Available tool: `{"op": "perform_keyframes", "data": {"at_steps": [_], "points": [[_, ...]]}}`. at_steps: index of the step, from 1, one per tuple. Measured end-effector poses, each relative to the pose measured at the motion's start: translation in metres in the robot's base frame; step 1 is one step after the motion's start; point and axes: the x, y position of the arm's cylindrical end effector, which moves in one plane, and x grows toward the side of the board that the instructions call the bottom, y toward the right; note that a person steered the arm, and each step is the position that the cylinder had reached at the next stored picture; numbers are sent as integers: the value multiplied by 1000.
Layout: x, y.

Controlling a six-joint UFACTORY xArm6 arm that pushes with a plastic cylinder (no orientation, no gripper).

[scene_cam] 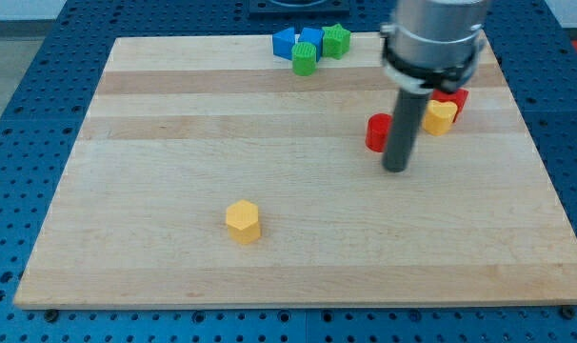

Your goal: Push the red circle into the yellow heart

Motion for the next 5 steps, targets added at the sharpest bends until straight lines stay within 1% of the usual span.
{"op": "perform_keyframes", "data": {"at_steps": [1,2,3,4,5], "points": [[-9,-87],[-57,-62],[-64,-8],[-37,46],[-27,43]]}}
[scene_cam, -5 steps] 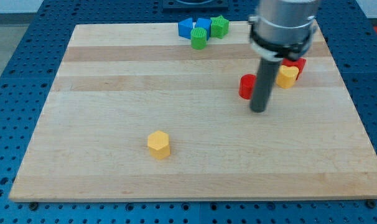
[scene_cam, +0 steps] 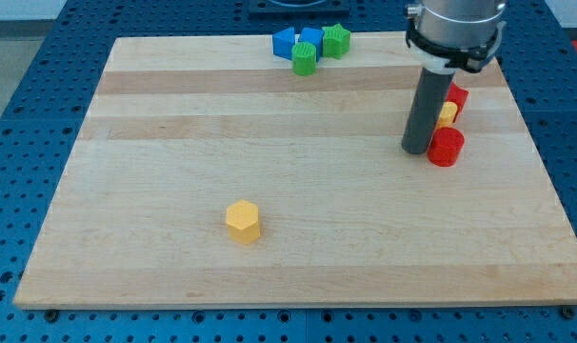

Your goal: Push the red circle into the yellow heart

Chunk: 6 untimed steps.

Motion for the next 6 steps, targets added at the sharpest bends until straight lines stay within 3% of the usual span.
{"op": "perform_keyframes", "data": {"at_steps": [1,2,3,6], "points": [[42,-5],[40,38],[14,46],[9,33]]}}
